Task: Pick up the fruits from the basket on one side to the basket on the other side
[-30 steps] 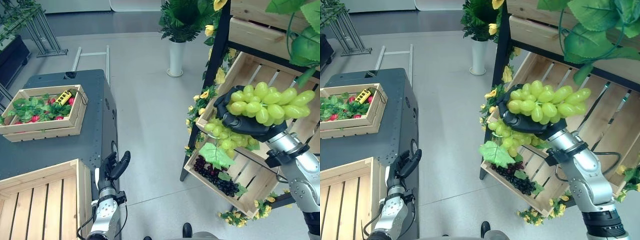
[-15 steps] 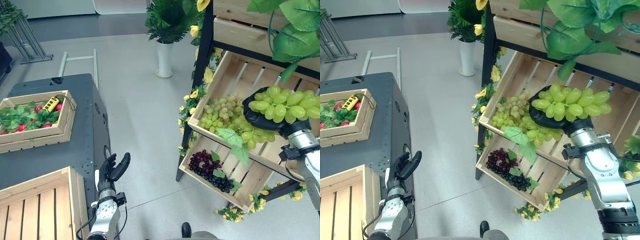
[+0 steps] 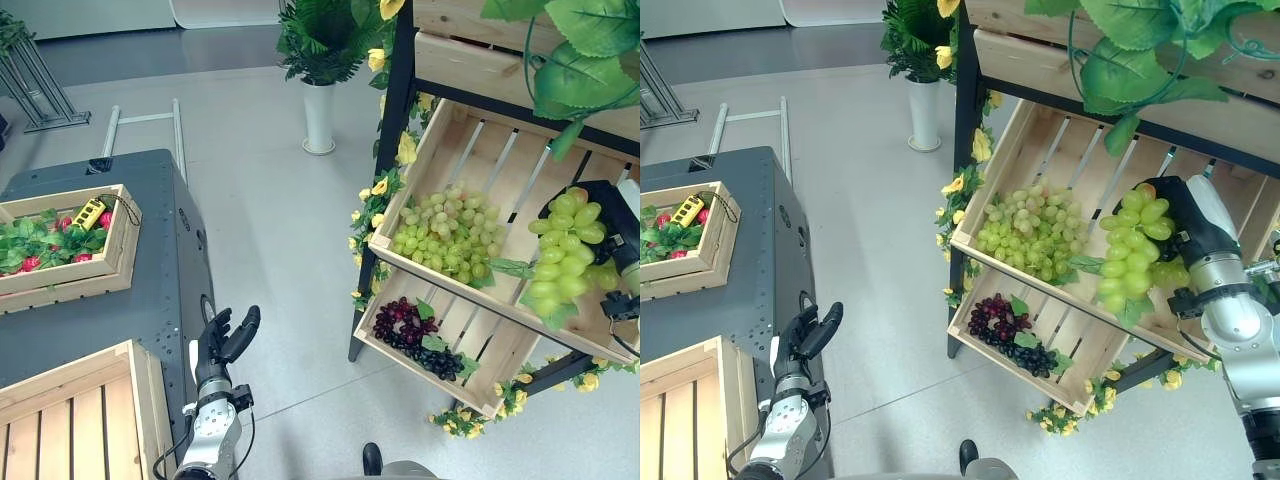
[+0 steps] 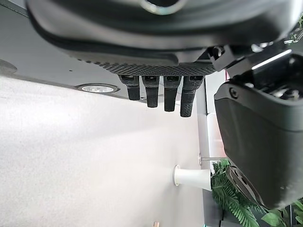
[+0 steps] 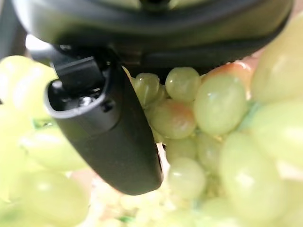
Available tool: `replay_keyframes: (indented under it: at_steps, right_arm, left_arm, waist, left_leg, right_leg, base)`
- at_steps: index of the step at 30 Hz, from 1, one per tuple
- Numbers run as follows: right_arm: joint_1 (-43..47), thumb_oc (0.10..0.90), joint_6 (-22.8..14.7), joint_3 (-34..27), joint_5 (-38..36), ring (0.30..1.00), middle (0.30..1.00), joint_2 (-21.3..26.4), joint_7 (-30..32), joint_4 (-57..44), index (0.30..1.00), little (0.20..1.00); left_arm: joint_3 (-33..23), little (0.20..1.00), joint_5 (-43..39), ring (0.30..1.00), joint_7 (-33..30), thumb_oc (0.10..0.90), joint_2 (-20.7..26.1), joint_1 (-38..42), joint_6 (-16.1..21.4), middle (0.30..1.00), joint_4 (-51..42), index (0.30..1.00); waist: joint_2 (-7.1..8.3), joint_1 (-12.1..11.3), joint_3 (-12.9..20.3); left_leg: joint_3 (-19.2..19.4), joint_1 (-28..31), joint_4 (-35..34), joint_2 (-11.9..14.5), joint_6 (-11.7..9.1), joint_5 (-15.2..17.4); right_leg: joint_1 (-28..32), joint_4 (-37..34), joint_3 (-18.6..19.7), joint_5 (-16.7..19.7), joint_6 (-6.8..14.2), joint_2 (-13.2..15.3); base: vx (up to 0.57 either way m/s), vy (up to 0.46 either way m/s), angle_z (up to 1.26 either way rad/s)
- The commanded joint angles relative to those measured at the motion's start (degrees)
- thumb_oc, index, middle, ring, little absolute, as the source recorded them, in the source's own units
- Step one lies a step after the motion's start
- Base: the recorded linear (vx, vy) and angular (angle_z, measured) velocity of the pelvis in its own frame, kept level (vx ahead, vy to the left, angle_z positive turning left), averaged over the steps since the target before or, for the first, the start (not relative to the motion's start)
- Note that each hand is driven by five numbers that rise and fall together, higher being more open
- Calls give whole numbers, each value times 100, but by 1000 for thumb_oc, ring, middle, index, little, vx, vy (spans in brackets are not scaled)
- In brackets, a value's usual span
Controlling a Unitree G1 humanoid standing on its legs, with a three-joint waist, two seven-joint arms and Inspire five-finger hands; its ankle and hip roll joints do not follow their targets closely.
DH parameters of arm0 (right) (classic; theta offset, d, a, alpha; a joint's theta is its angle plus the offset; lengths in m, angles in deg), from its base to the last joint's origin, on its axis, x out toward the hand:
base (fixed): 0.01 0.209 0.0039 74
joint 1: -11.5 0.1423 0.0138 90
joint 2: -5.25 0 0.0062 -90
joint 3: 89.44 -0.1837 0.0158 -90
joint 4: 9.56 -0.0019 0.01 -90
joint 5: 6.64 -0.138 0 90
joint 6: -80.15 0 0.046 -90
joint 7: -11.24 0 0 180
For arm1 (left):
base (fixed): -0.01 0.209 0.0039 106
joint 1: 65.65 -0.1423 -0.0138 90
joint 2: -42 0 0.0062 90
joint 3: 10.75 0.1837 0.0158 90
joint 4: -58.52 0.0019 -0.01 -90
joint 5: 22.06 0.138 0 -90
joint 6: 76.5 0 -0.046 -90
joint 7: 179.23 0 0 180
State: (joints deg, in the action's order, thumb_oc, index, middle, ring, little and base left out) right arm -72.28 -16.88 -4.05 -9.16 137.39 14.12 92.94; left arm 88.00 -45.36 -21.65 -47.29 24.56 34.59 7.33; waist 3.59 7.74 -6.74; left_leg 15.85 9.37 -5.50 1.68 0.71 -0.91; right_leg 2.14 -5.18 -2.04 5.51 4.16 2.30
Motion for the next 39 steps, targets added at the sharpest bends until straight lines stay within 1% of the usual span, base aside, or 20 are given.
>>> replay_keyframes:
  at_steps: [1,2,6,9,10,12,16,17,18,24,25,30,33,36,39]
  right_arm:
    - [1423,400,80,223,-15,300,300,670,164,807,300,300]
    - [1671,400,207,454,-34,300,300,717,-15,1176,300,300]
    - [2245,400,349,1038,-78,300,300,802,-355,1880,300,300]
    - [2595,400,476,1396,3,300,300,821,-423,2214,300,300]
    - [2757,400,569,1533,-11,300,300,811,-463,2359,300,300]
    - [2945,400,627,1649,29,300,300,795,-595,2634,300,300]
    - [3323,405,886,1951,310,307,307,750,-819,3118,307,307]
    - [3372,580,951,1995,363,571,571,747,-830,3163,571,571]
    - [3485,800,955,2086,459,900,900,736,-761,3282,900,900]
    - [3626,800,1073,2161,790,900,900,702,-545,3305,900,900]
    - [3625,800,1205,2180,840,900,900,723,-548,3249,900,900]
    - [3638,800,1561,2199,892,900,900,822,-606,3049,900,900]
    - [3670,800,1644,2231,1030,900,900,862,-588,2963,900,900]
    - [3705,800,1795,2270,1153,900,900,969,-571,2634,900,900]
    - [3650,800,2023,2234,1298,900,900,1010,-783,2381,900,900]
  left_arm:
    - [192,900,153,900,-41,800,256,800,450,900,-64,900]
    - [234,900,144,900,-11,800,272,823,409,900,-77,900]
    - [313,900,112,900,21,800,305,854,362,900,-101,900]
    - [339,900,95,900,38,800,331,863,324,900,-117,900]
    - [339,900,101,900,54,800,335,857,304,900,-133,900]
    - [365,900,87,900,84,800,353,861,283,900,-144,900]
    - [409,900,48,900,164,800,369,829,292,900,-144,900]
    - [414,900,47,900,173,800,368,825,294,900,-148,900]
    - [430,900,37,900,190,800,372,819,282,900,-175,900]
    - [478,900,2,900,240,800,400,782,332,900,-231,900]
    - [480,900,4,900,278,800,418,768,363,900,-273,900]
    - [466,900,-59,900,286,800,457,733,314,900,-328,900]
    - [454,900,-50,900,301,800,466,723,302,900,-332,900]
    - [436,900,-41,900,268,800,455,706,347,900,-314,900]
    - [414,900,-11,900,264,800,442,671,375,900,-326,900]
  waist:
    - [201,-294,321]
    - [211,-356,319]
    - [229,-476,304]
    - [234,-553,293]
    - [233,-582,296]
    - [233,-629,287]
    - [213,-715,296]
    - [208,-725,294]
    - [205,-749,292]
    - [184,-779,273]
    - [183,-781,263]
    - [183,-756,250]
    - [186,-742,261]
    - [178,-690,263]
    - [170,-648,272]
  left_leg:
    - [-474,80,55,-224,60,760]
    - [-497,74,53,-223,54,754]
    - [-546,60,53,-223,44,742]
    - [-572,61,52,-223,42,736]
    - [-590,57,50,-225,43,736]
    - [-611,56,50,-231,43,732]
    - [-651,58,50,-241,43,727]
    - [-654,61,50,-243,43,724]
    - [-657,61,50,-239,41,717]
    - [-674,74,50,-246,47,709]
    - [-671,72,50,-246,48,708]
    - [-650,72,50,-237,44,706]
    - [-639,70,50,-233,45,706]
    - [-609,76,50,-228,40,705]
    - [-583,75,50,-223,36,703]
  right_leg:
    - [466,18,-143,-550,73,-138]
    - [471,18,-182,-550,72,-132]
    - [484,18,-263,-553,59,-118]
    - [503,18,-315,-560,51,-107]
    - [506,18,-335,-566,46,-105]
    - [518,18,-366,-571,42,-94]
    - [539,18,-426,-582,30,-77]
    - [543,18,-430,-583,27,-76]
    - [550,18,-443,-585,21,-71]
    - [579,18,-473,-591,9,-60]
    - [579,18,-480,-595,4,-57]
    - [576,18,-473,-597,3,-53]
    - [570,18,-458,-597,-1,-56]
    - [561,18,-430,-591,0,-59]
    - [553,18,-396,-596,-1,-63]
  base:
    - [0,0,0]
    - [0,0,0]
    - [0,-5,1]
    - [-3,-9,3]
    - [-11,-14,4]
    - [-13,-7,10]
    - [-4,1,9]
    - [0,0,0]
    - [0,0,0]
    - [-2,0,1]
    - [0,0,0]
    - [0,0,0]
    - [0,0,0]
    - [0,0,0]
    - [-1,1,-1]
